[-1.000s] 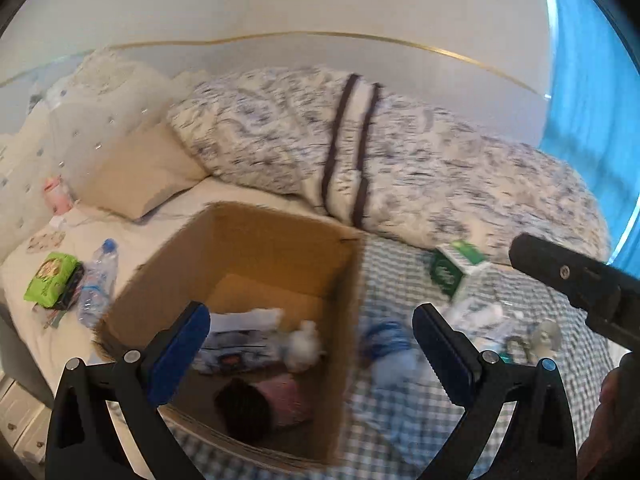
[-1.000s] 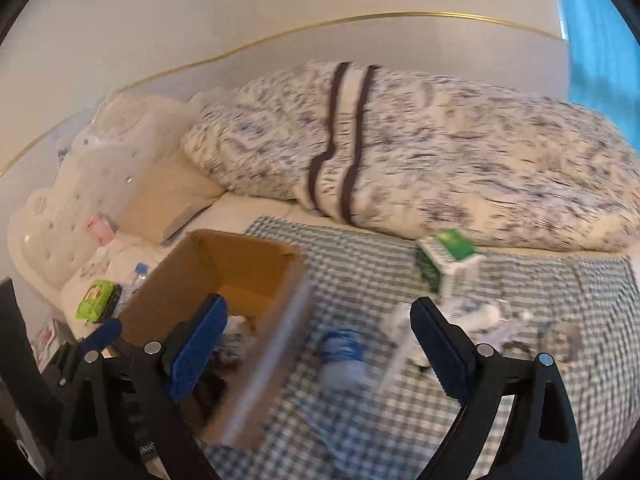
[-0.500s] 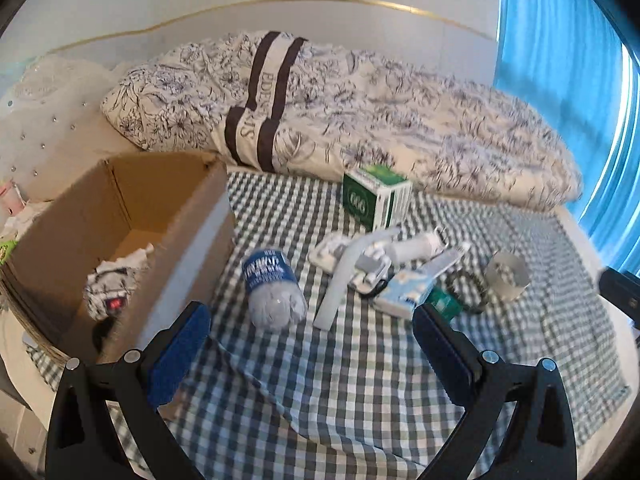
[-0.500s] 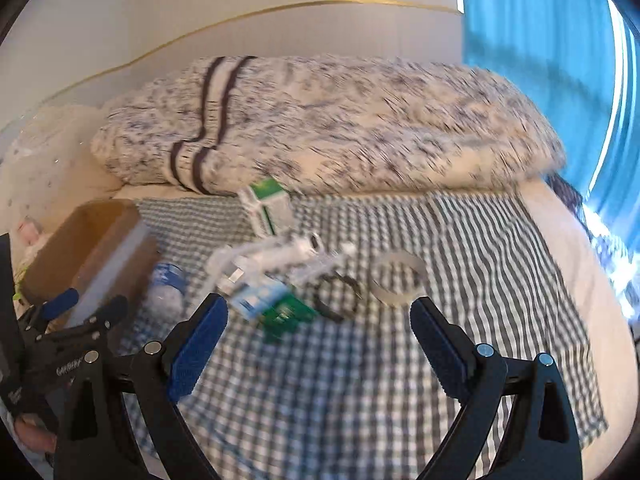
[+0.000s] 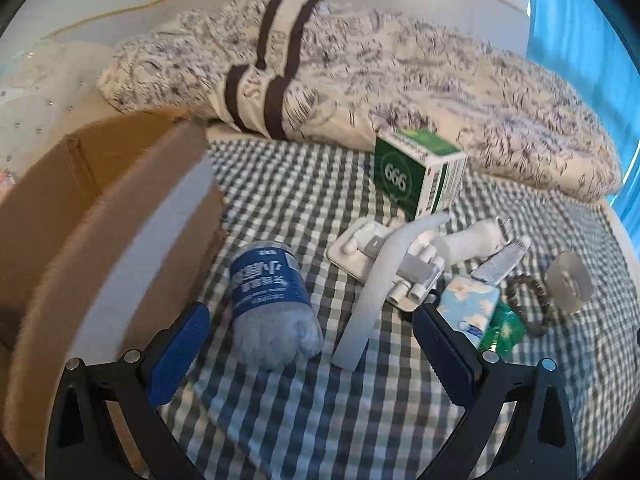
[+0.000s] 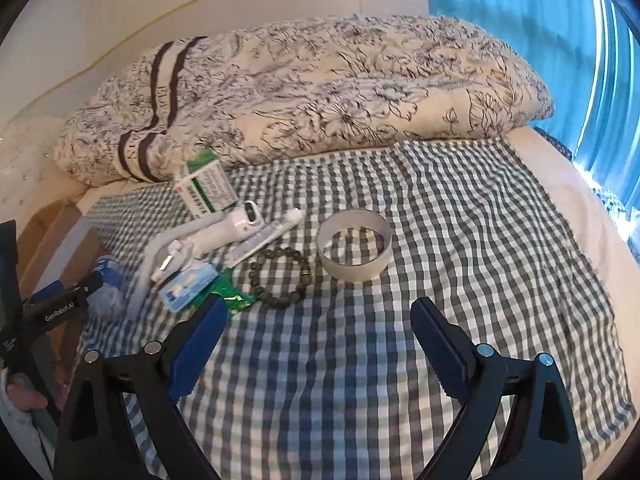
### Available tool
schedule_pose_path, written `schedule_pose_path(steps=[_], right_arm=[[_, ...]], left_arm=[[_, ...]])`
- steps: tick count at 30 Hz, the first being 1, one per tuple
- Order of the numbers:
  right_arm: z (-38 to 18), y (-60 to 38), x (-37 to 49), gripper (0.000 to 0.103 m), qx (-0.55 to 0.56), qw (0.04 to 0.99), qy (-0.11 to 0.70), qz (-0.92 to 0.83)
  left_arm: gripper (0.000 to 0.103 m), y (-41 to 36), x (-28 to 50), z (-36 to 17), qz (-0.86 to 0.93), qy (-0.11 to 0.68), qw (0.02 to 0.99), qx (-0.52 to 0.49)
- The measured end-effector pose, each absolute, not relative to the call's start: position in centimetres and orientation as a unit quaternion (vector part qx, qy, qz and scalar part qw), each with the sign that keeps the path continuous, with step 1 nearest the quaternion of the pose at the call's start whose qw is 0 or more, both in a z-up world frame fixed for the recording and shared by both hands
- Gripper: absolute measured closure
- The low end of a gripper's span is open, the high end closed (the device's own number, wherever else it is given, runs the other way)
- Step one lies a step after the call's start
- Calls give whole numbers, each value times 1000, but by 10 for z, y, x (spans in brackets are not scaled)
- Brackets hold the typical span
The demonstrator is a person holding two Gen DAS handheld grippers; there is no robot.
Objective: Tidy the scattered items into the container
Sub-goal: 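Grasp the blue-labelled floss bottle with the left gripper while the right grasps the tape roll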
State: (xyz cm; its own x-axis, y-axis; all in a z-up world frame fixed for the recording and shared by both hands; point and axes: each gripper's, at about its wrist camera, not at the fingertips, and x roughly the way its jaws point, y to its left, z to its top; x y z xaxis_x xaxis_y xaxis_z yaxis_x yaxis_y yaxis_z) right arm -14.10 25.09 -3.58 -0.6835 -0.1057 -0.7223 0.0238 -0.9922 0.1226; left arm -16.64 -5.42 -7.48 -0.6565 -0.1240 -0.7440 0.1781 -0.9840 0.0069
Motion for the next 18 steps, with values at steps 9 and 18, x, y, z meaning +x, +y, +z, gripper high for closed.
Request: schedule_pose_path(steps=[9, 18], right_arm=[[-67, 269, -180, 10, 427, 11, -53, -903], [-90, 268, -226, 10, 451, 1, -30, -892]], left_arm=[[0, -68, -201, -117, -892, 33, 108, 437], [39, -78, -209, -142, -873, 68, 101, 472]])
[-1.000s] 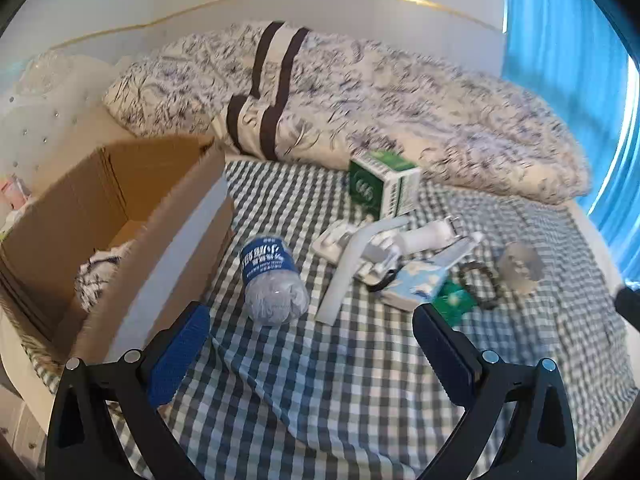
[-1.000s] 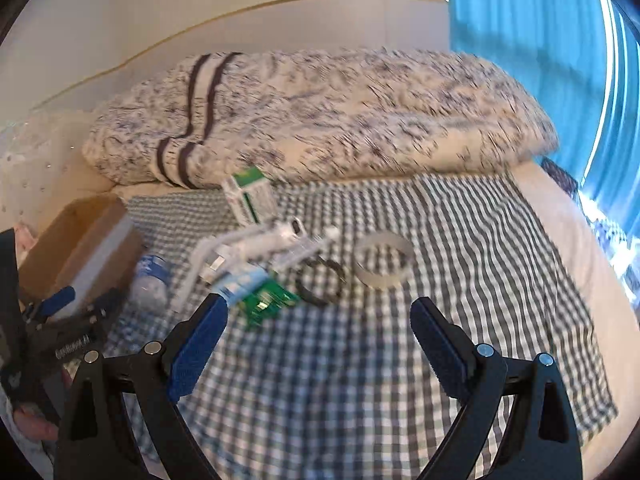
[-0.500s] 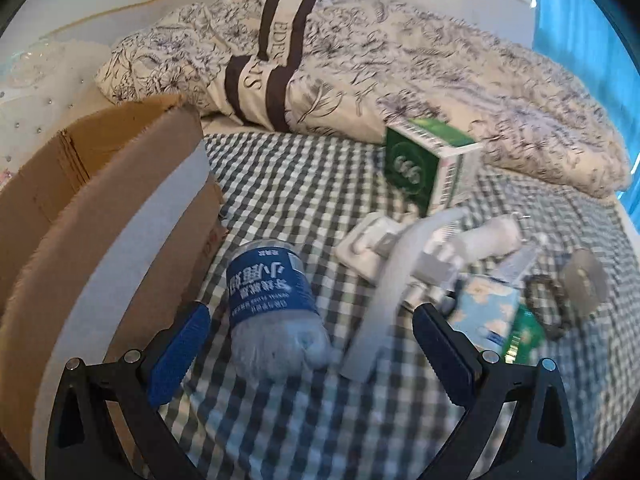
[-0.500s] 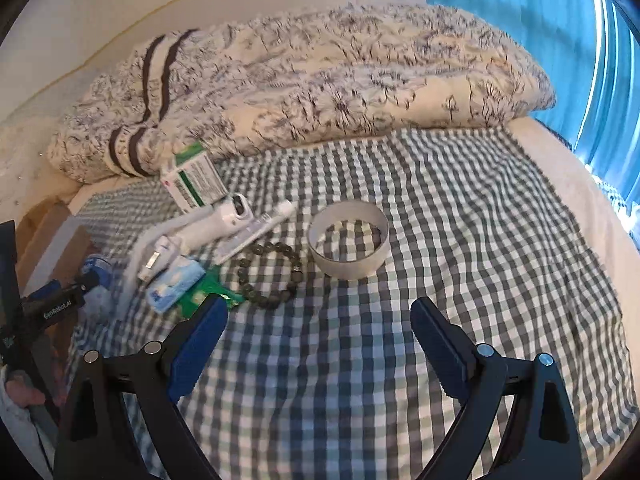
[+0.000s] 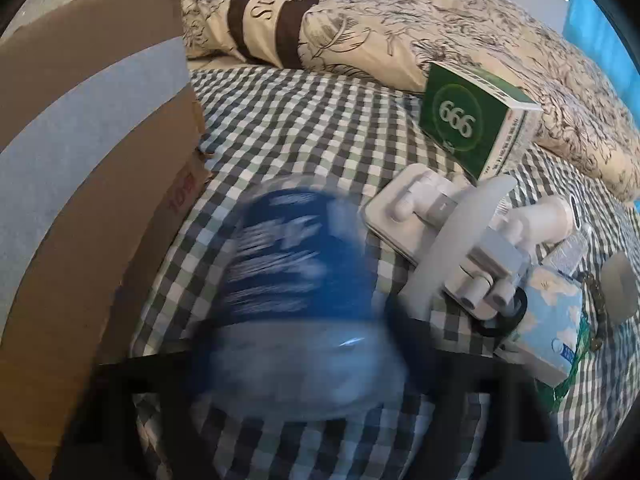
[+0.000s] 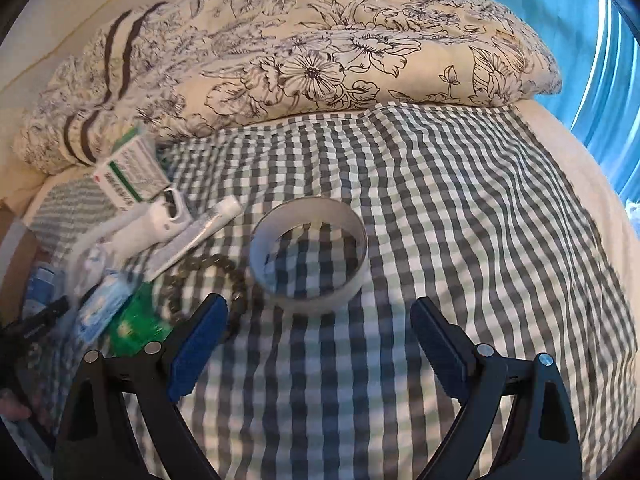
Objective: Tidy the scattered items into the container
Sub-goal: 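Grasp the blue-labelled floss bottle with the left gripper while the right grasps the tape roll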
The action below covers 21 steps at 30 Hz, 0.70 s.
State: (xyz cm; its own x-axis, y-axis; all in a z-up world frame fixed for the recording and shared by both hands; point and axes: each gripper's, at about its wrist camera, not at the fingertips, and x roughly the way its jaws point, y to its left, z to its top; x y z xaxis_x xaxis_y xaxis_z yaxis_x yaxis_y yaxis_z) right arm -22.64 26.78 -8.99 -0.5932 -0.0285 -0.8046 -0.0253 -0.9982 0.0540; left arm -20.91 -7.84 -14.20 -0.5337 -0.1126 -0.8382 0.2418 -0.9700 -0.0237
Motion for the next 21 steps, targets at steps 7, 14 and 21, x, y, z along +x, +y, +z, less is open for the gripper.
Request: schedule_pose_path(steps=[7, 14, 21], right_arm=[[-107, 262, -254, 10, 476, 9, -39, -879], [-122, 257, -278, 10, 493, -29, -16, -869], [-121, 257, -270, 21, 489, -39, -26, -871]], left_arm=[[39, -75, -198, -123, -880, 59, 101, 460], [39, -65, -186, -92, -894, 60, 79, 437], [39, -48, -179, -84, -897, 40, 73, 434]])
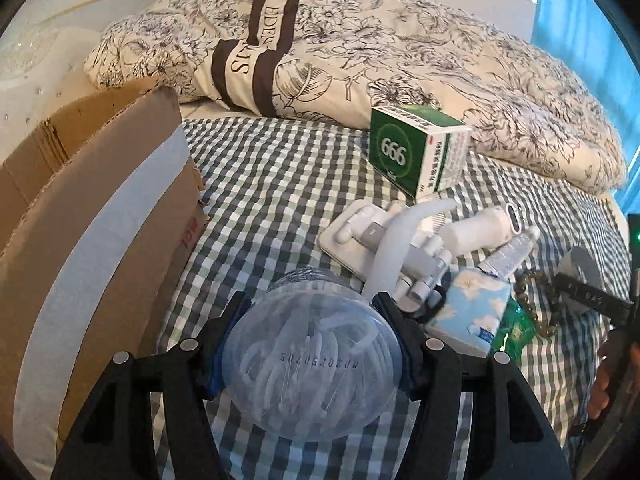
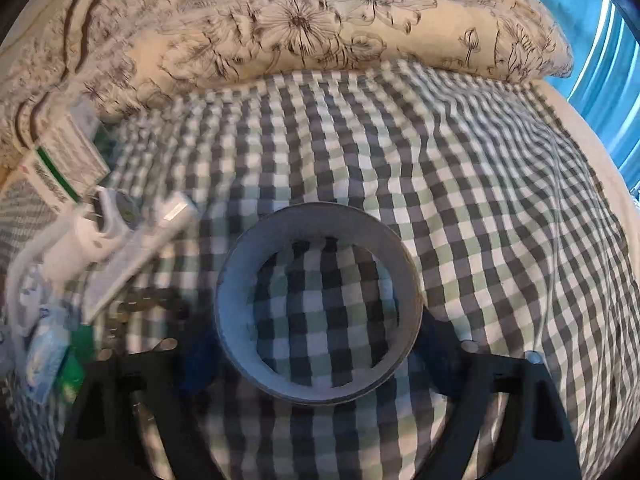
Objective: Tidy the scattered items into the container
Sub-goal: 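Grasp the blue-labelled floss bottle with the left gripper while the right grasps the tape roll, then lower floss bottle and tape roll into the cardboard box and open both grippers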
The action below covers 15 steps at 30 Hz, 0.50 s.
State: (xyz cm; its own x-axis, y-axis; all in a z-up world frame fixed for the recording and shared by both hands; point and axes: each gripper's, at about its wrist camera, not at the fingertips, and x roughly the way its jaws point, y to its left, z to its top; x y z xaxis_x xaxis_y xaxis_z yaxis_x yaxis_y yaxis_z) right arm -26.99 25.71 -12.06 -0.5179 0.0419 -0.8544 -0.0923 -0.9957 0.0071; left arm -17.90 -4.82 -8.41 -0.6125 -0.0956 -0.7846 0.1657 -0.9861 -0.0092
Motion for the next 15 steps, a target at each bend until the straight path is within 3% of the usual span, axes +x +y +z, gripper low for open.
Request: schedule_pose_path(steps=[6, 15], right_arm=[[-70, 250, -219, 21, -453, -4, 56, 890], [27, 213, -153, 21, -386, -53, 38, 920]], left_arm=[[39, -40, -160, -60, -903, 40, 66, 422], [39, -30, -108, 19, -931, 39, 46, 359]])
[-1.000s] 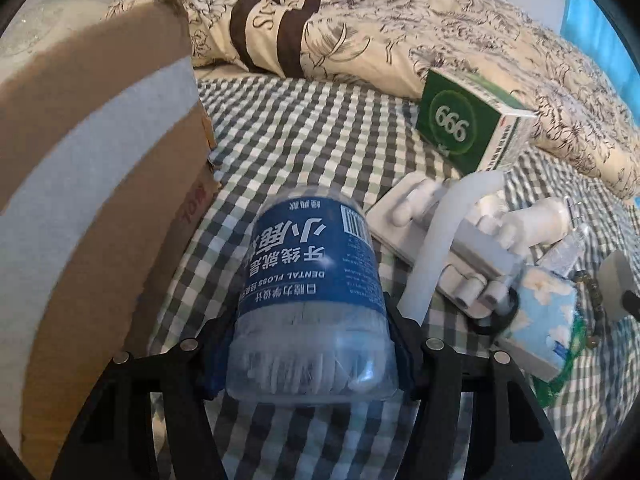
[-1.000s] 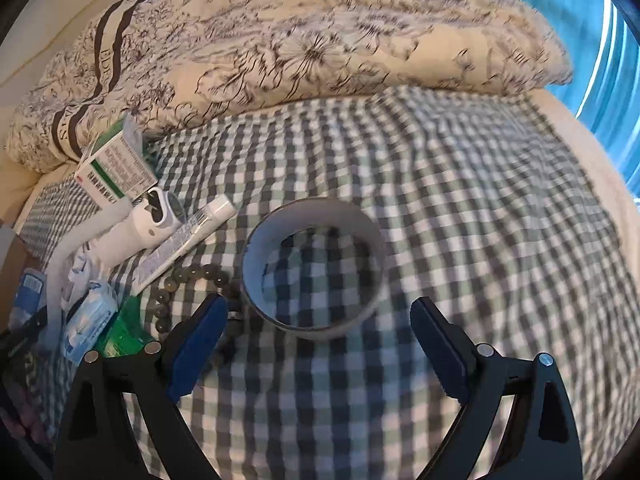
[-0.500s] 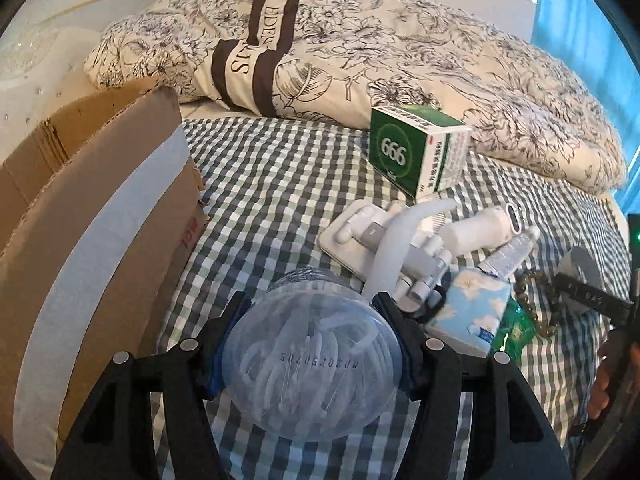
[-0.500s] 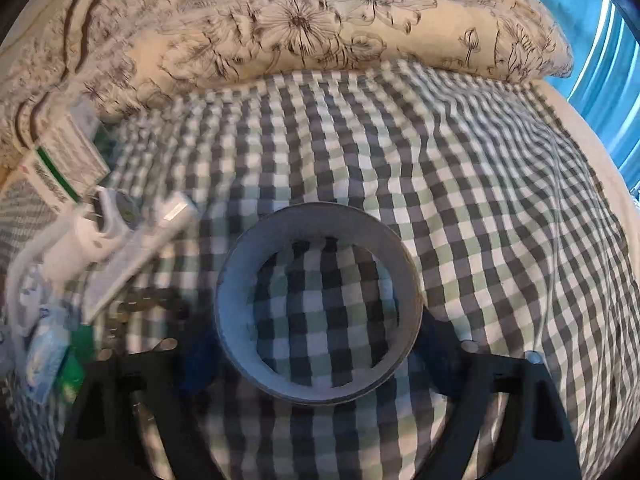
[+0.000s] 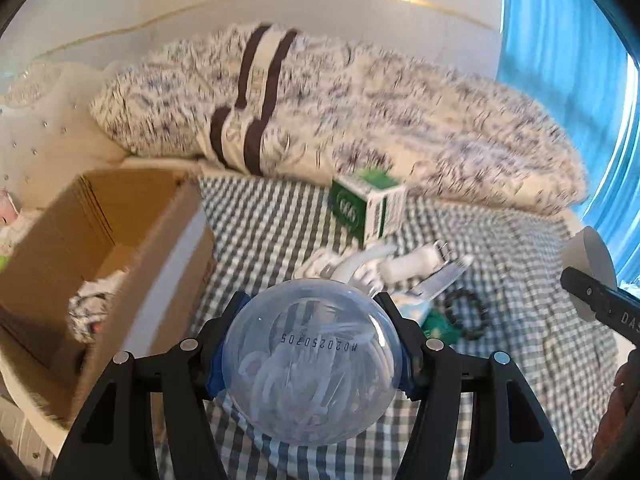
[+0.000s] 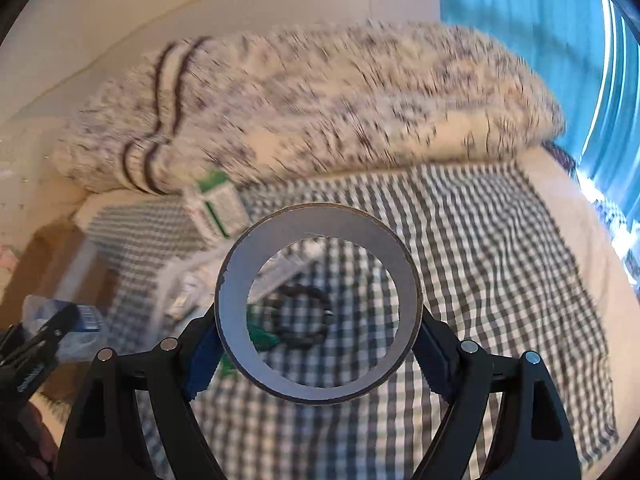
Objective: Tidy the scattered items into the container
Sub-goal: 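Lower floss bottle and tape roll into the cardboard box and open both grippers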
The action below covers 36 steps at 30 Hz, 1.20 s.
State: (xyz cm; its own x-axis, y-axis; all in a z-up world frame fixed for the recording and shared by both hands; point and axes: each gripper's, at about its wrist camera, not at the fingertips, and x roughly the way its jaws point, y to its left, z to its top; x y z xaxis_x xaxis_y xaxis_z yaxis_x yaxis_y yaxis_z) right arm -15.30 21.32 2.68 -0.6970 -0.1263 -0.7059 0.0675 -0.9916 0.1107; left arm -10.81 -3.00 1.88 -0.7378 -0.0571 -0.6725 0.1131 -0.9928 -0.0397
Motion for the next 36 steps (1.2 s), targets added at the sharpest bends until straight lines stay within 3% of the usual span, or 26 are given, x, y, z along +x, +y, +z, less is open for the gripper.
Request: schedule_pose_path(steps=[11, 21, 32, 34, 36], right_arm=[[58, 139, -79, 21, 371, 128, -27, -919], [109, -16, -87, 21, 354, 247, 1, -902], [23, -138, -144, 20, 453, 321, 5, -832], [17, -141, -146, 17, 452, 346, -3, -822], [16, -139, -150, 5, 451, 330, 5, -829]], left_arm=[[39, -86, -38, 61, -936, 53, 66, 341], [39, -198, -23, 104, -937, 75, 137, 313], [38, -293, -67, 21, -892, 124, 198, 386], [27, -299, -71, 12, -886, 134, 207, 393], [5, -305, -72, 8, -878, 142, 226, 396]])
